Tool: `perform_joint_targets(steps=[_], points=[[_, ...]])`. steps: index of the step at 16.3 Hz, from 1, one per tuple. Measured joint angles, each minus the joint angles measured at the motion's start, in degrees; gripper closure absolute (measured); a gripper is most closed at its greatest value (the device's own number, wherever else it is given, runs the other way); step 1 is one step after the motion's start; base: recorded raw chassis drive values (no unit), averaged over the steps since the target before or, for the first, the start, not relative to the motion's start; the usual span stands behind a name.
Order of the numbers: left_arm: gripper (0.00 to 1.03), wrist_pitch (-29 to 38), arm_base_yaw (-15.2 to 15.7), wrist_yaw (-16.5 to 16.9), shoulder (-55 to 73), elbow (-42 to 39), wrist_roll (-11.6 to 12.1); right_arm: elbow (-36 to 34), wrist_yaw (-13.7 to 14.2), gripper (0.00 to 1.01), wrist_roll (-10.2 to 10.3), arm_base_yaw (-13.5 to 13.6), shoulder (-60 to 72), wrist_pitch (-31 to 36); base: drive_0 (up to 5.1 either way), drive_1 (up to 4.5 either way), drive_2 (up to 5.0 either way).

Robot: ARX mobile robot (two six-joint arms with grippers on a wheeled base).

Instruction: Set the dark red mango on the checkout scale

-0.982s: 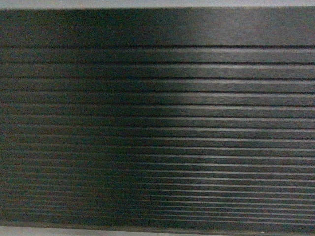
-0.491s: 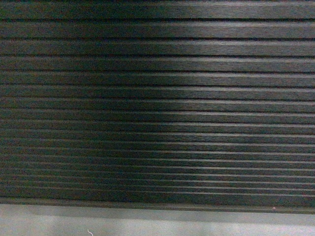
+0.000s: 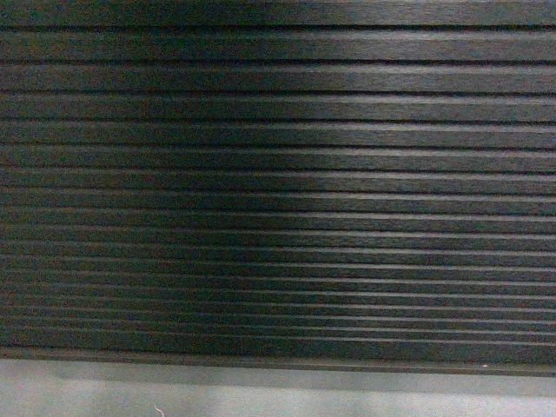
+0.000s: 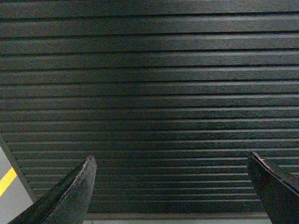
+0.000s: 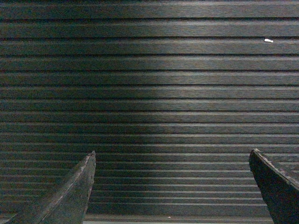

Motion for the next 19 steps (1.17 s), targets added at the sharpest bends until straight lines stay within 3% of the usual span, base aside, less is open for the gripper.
perform_joint_targets(steps=[19], points=[[0.05, 0.0, 0.0, 0.0, 0.0, 0.0, 0.0, 0.0, 0.0, 0.03, 0.0, 0.0, 0.0, 0.0, 0.0, 0.0, 0.0]])
